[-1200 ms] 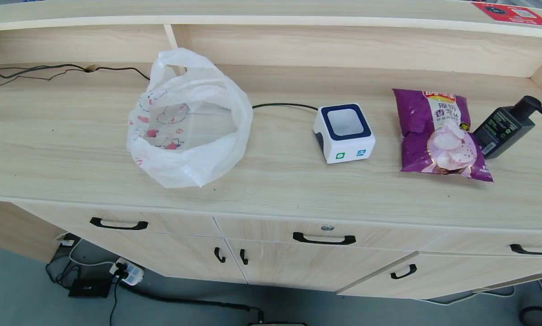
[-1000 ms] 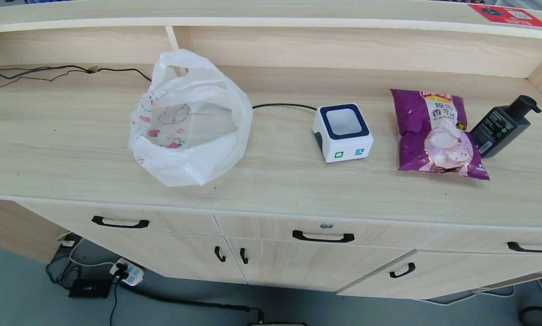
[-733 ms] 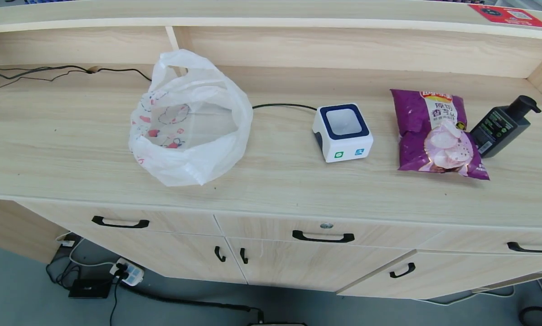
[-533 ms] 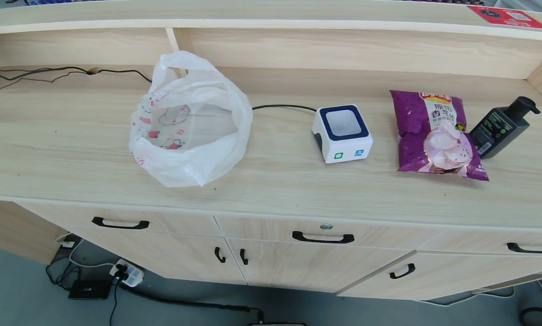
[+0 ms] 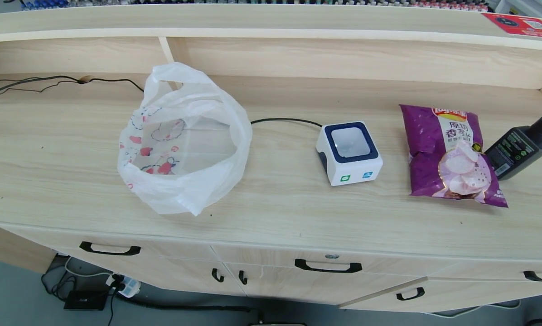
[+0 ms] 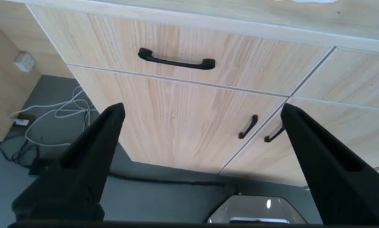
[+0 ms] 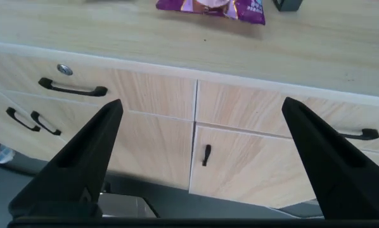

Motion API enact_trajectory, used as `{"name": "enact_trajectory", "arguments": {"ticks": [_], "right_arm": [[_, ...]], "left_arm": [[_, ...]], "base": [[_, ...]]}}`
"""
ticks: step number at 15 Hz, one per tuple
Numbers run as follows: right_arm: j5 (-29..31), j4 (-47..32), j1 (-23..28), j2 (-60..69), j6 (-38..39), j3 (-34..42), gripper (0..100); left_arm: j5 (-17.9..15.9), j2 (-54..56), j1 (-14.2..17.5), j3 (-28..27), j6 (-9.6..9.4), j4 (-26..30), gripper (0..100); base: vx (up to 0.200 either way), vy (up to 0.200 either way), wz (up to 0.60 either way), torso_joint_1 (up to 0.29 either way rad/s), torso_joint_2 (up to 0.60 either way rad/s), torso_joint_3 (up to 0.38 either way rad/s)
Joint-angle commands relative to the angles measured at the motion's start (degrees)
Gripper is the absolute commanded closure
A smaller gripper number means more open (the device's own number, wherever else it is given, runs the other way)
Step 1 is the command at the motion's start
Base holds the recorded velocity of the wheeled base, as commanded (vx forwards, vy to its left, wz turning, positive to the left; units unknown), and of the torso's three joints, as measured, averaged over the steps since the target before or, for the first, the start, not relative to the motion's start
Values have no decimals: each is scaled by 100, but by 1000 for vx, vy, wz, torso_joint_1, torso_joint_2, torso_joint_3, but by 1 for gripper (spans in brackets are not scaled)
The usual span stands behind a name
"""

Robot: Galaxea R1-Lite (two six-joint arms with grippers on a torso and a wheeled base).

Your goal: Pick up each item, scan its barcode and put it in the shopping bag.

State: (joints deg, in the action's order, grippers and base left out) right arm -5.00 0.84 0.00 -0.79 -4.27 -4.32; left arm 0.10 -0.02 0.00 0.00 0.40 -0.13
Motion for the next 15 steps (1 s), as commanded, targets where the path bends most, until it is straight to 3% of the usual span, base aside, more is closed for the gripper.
{"name": "enact_trajectory", "arguments": {"ticks": [1, 2, 4, 7, 9, 15], "right_arm": [[-274, -119, -18, -844, -13, -1361, 0], [-441, -128, -9, -2039, -22, -2337, 0], [-432, -49, -18, -3823, -13, -3462, 0], [-493, 672, -132, -5713, 198, -4508, 0], [-616, 1225, -211, -6442, 181, -4613, 0], [-757, 1287, -229, -7233, 145, -4482, 0]], "left_arm": [[-1, 2, 0, 0, 4, -4, 0], [-1, 2, 0, 0, 4, -4, 0], [-1, 2, 0, 0, -5, -4, 0], [-1, 2, 0, 0, -14, -4, 0], [-1, 2, 0, 0, -5, -13, 0], [8, 2, 0, 0, -14, -31, 0]], "base": [[0, 0, 0, 0, 0, 0], [0, 0, 0, 0, 0, 0], [0, 0, 0, 0, 0, 0], [0, 0, 0, 0, 0, 0], [0, 0, 0, 0, 0, 0], [0, 0, 0, 0, 0, 0]]}}
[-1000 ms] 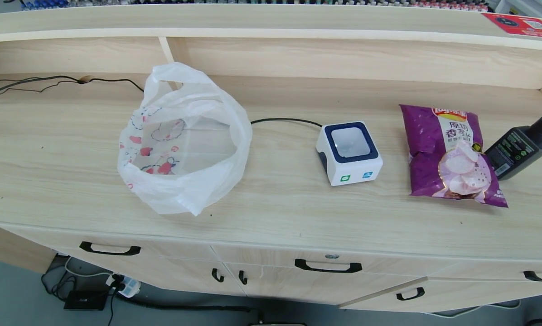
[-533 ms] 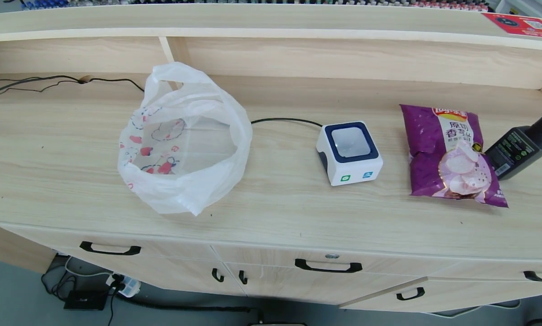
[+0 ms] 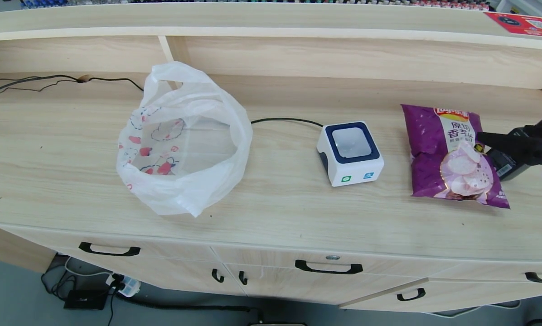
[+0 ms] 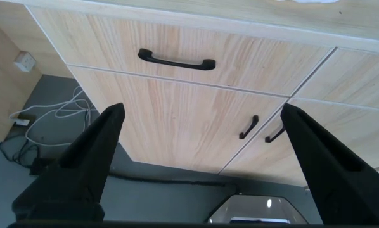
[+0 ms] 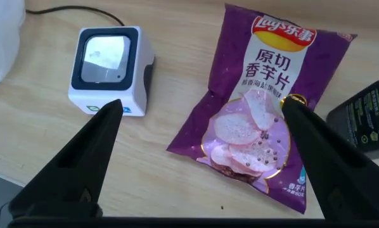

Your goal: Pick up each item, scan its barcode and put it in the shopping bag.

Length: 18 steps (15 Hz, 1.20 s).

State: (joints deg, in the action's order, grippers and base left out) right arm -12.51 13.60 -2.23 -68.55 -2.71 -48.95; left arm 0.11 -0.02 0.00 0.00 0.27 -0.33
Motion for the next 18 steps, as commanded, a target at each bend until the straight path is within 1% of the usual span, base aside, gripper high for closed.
{"name": "enact_trajectory", "arguments": {"ticks": [1, 5, 9, 11, 13, 14, 15, 18], "right_arm": [[11, 19, 21, -563, -11, -1, 0], [20, 55, 109, -932, -72, -45, 0], [38, 476, 153, -1345, -134, -80, 0], [275, 485, 258, -1548, -142, -124, 0], [363, 494, 258, -1653, -142, -265, 0], [477, 494, 258, -1855, -142, -599, 0], [486, 494, 258, -1952, -116, -687, 0], [486, 494, 258, -2101, -107, -669, 0]], "left_arm": [[-2, 2, 0, 0, -9, -11, 0], [-2, 2, 0, 0, -9, -20, 0], [-2, 2, 0, 0, -27, -29, 0], [-2, 2, 0, 0, -27, -29, 0], [7, 2, 0, 0, -27, -29, 0], [-2, 2, 0, 0, -27, -29, 0], [-2, 2, 0, 0, -27, -29, 0], [-2, 2, 0, 0, -27, -29, 0]], "base": [[0, 0, 0, 0, 0, 0], [0, 0, 0, 0, 0, 0], [0, 0, 0, 0, 0, 0], [0, 0, 0, 0, 0, 0], [0, 0, 0, 0, 0, 0], [0, 0, 0, 0, 0, 0], [0, 0, 0, 0, 0, 0], [0, 0, 0, 0, 0, 0]]}}
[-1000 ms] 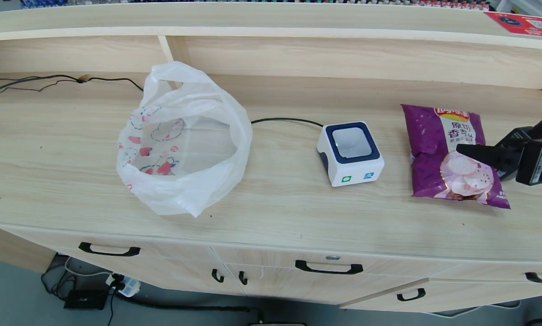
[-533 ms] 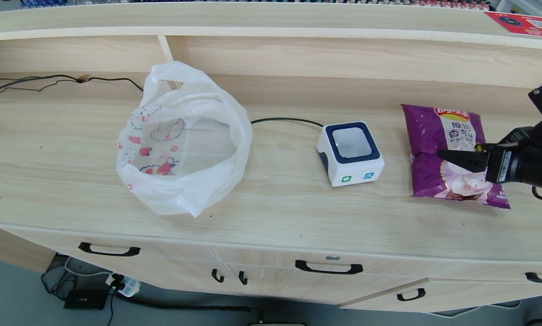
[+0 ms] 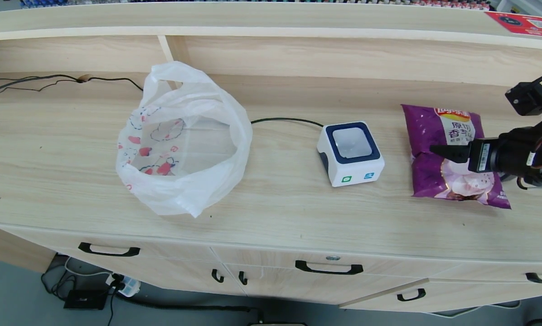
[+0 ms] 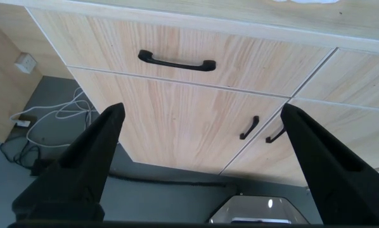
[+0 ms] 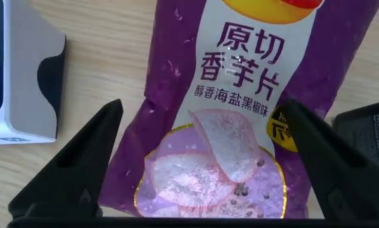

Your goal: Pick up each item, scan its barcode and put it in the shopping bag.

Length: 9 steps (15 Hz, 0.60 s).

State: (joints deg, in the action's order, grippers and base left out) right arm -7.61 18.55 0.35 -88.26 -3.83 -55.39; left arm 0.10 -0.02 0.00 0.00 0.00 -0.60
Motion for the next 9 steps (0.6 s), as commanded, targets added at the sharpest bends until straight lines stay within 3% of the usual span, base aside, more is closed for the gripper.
{"name": "enact_trajectory", "arguments": {"ticks": [1, 9], "right_arm": [[-4, 8, 53, -183, 5, -33, 0], [-30, 641, 202, -728, -13, -112, 0]], "left_arm": [[-1, 2, 0, 0, 0, -2, 0], [8, 2, 0, 0, -9, -19, 0]], "base": [[0, 0, 0, 0, 0, 0], [0, 0, 0, 0, 0, 0]]}}
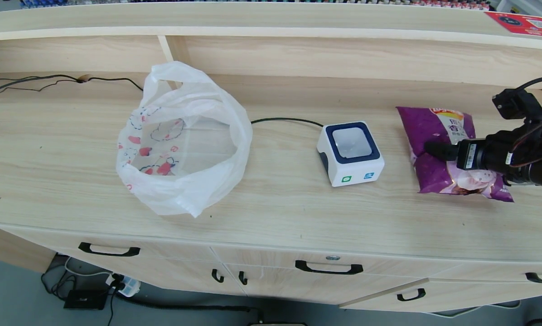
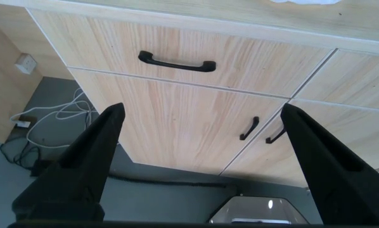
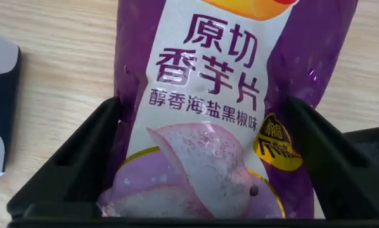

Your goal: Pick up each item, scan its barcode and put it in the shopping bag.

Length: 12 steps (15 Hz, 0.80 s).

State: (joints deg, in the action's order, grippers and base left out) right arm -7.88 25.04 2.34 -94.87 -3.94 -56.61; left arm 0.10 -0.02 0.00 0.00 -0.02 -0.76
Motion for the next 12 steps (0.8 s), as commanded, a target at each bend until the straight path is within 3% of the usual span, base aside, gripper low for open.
{"name": "enact_trajectory", "arguments": {"ticks": [1, 4, 5, 12], "right_arm": [[5, -8, 12, -76, -2, -8, 0], [5, 1, 12, -85, -11, -69, 0], [5, 1, 12, -85, -11, -60, 100], [5, 449, -14, -32, -2, 71, 100]], "left_arm": [[-1, 2, 0, 0, 2, -4, 0], [8, 2, 0, 0, -6, -4, 0], [8, 2, 0, 0, -6, -4, 0], [17, 2, 0, 0, 2, -109, 0]], "base": [[0, 0, 0, 0, 0, 0], [0, 0, 0, 0, 0, 0], [0, 0, 0, 0, 0, 0], [0, 0, 0, 0, 0, 0]]}}
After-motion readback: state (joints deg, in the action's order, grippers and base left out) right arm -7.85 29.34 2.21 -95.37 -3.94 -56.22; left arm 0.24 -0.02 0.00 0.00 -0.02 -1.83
